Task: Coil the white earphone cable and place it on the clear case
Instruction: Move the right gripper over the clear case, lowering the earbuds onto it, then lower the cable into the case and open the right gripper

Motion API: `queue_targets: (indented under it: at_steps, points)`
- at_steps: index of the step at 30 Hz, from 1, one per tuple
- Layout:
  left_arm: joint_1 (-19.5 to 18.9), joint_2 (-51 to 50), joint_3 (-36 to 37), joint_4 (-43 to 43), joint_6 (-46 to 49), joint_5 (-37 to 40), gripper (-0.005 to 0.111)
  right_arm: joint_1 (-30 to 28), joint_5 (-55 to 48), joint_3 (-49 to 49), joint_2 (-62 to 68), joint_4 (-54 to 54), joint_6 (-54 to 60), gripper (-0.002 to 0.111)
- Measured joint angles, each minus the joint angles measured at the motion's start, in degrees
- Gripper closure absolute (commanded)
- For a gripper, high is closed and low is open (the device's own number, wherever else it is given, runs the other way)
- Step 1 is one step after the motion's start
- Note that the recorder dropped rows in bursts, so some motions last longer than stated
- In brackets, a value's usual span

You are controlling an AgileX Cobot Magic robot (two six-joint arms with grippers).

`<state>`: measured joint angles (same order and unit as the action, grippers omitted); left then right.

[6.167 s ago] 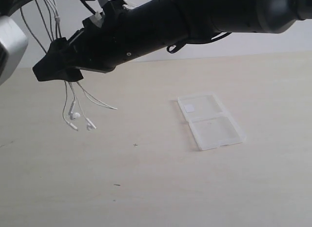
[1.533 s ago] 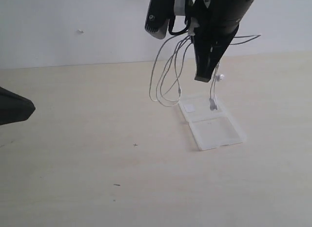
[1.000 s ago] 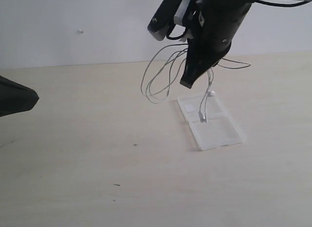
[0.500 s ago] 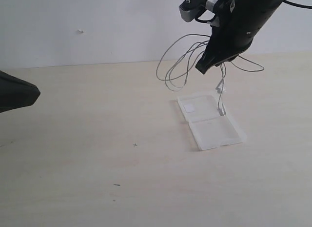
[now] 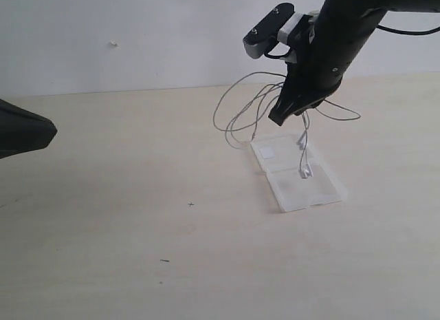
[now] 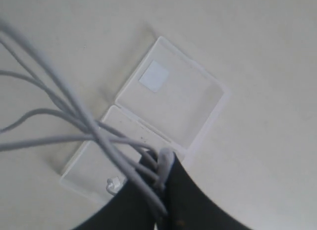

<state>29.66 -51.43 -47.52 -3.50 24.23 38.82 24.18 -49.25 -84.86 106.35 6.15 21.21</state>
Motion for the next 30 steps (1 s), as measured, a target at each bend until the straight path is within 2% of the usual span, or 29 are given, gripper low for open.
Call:
queue_targets:
  at_steps: [6, 12, 30]
  points:
    - [0.00, 0.00, 0.00, 0.00, 0.00, -0.12, 0.107, 0.00, -0.22, 1.59, 1.33, 0.00, 0.00, 0.108]
    - [0.00, 0.00, 0.00, 0.00, 0.00, -0.24, 0.107, 0.00, 1.31, 5.28, 2.32, 4.88, -1.21, 0.108]
    - [0.00, 0.00, 0.00, 0.00, 0.00, -0.33, 0.107, 0.00, 2.14, 5.42, 2.65, 16.29, -4.50, 0.108]
